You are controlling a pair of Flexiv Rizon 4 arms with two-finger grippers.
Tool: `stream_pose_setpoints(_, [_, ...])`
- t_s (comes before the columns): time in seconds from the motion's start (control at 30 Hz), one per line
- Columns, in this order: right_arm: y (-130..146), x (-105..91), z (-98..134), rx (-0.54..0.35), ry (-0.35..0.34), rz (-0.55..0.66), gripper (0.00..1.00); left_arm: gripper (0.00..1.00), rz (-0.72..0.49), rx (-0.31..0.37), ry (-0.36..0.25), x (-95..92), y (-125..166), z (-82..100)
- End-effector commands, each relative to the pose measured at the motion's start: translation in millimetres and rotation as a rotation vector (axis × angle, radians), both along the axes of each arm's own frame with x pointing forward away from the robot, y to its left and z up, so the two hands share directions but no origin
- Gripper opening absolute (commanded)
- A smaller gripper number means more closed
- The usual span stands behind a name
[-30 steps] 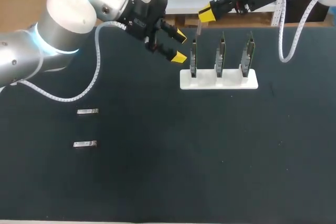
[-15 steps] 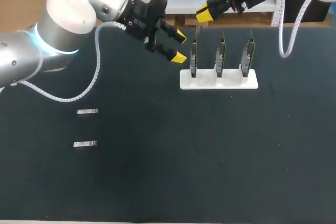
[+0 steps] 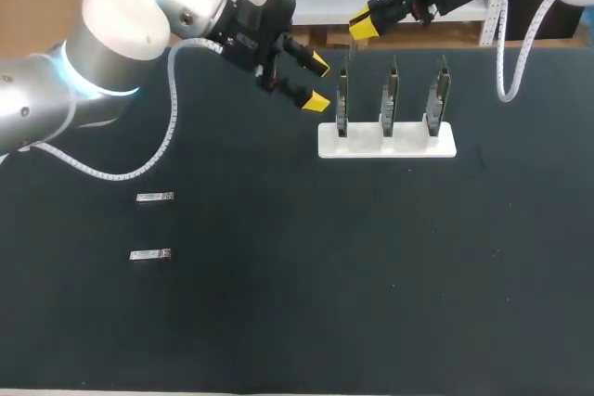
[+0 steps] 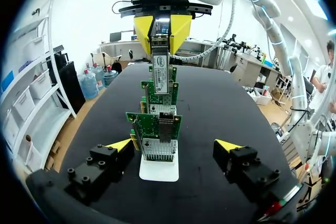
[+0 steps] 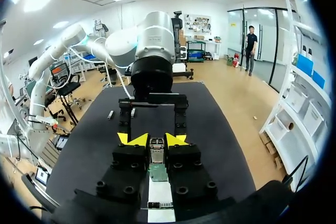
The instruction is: Pick up the optical module with the left hand, and insert it into the network port with the right hand.
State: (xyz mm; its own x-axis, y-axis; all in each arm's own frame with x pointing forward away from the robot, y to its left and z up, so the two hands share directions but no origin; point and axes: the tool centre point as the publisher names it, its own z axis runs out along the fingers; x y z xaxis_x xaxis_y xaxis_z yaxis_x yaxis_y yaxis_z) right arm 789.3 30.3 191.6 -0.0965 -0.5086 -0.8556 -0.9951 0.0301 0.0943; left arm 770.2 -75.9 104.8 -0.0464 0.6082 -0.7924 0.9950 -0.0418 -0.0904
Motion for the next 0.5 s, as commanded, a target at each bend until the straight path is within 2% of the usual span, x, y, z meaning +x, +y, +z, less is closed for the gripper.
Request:
stream_pose_setpoints(0.03, [-0.6, -5.5, -0.6, 0.000, -0.007, -0.007, 0.00, 1.00, 0.001, 0.003, 0.000, -0.3, -0.3, 0.4])
stream_pose_setpoints(0.5, [6.9, -1.9, -7.0, -0.024, -0.026, 0.014, 0.00, 1.00, 0.001, 0.003, 0.000, -0.3, -0.3, 0.4])
